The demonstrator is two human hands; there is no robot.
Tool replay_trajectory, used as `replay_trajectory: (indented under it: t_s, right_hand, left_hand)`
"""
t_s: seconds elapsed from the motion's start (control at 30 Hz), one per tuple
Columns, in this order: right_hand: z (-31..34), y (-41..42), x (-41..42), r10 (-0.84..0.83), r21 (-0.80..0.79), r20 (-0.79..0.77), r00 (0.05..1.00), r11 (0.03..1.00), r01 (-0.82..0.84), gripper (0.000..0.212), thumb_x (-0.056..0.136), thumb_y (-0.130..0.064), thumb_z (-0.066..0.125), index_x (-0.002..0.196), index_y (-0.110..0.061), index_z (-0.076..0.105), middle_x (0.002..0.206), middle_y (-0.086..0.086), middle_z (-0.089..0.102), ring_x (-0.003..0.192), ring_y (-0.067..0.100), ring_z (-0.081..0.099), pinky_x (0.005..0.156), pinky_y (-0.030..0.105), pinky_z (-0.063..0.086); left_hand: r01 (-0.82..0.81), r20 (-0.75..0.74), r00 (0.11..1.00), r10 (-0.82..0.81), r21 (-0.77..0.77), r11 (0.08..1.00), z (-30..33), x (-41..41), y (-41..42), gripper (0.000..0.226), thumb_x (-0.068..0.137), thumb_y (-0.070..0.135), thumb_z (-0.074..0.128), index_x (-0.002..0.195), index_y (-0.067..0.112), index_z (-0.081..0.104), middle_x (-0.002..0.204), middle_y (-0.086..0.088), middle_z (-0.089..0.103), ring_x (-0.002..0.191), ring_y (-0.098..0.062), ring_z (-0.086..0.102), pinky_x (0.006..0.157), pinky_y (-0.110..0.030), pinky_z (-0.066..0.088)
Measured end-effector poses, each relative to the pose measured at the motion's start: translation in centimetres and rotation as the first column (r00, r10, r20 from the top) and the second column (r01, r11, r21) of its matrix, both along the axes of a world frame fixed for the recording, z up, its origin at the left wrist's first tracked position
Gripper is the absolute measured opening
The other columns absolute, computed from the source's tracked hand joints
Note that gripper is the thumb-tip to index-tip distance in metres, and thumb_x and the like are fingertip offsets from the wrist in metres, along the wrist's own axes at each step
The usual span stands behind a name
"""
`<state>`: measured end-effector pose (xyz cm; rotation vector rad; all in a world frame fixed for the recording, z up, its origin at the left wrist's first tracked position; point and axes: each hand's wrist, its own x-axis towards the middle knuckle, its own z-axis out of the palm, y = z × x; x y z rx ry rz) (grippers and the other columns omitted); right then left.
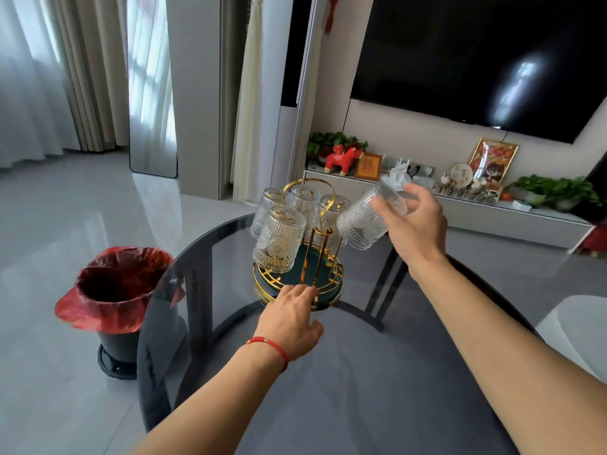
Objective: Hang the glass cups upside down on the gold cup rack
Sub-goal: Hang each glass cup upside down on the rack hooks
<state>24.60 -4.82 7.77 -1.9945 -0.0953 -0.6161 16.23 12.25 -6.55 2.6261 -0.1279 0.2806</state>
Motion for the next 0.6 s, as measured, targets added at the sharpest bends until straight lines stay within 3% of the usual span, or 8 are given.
replay_trajectory:
  t_s: [0.33, 0.6]
  right_hand:
    - [-3.2, 3.6, 1.8, 0.021, -0.266, -0.146, 0.989, 0.962, -0.06, 0.08, 0.076, -0.044, 0.086, 0.144, -0.018, 0.053, 0.141, 0.008, 0.064, 0.128, 0.026, 0.058, 0.091, 0.028, 0.041]
    - [-4.3, 3.7, 2.8, 0.035, -0.351, -0.17, 0.985, 0.932, -0.094, 0.075, 0.086, -0.045, 0.08, 0.146, -0.015, 0.046, 0.143, 0.009, 0.061, 0.129, 0.027, 0.057, 0.087, 0.03, 0.04]
  left_hand:
    - [-0.005, -0.025, 1.0, 0.005, -0.003, 1.0, 0.1, 0.0, 0.0, 0.058, 0.09, 0.028, 0.063, 0.145, 0.019, 0.046, 0.145, -0.003, 0.054, 0.134, -0.022, 0.044, 0.102, -0.038, 0.049]
    - [0.002, -0.025, 1.0, -0.002, 0.015, 1.0, -0.1, 0.1, 0.1, 0.058, 0.091, 0.027, 0.064, 0.145, 0.019, 0.046, 0.147, -0.003, 0.053, 0.134, -0.022, 0.043, 0.102, -0.037, 0.049]
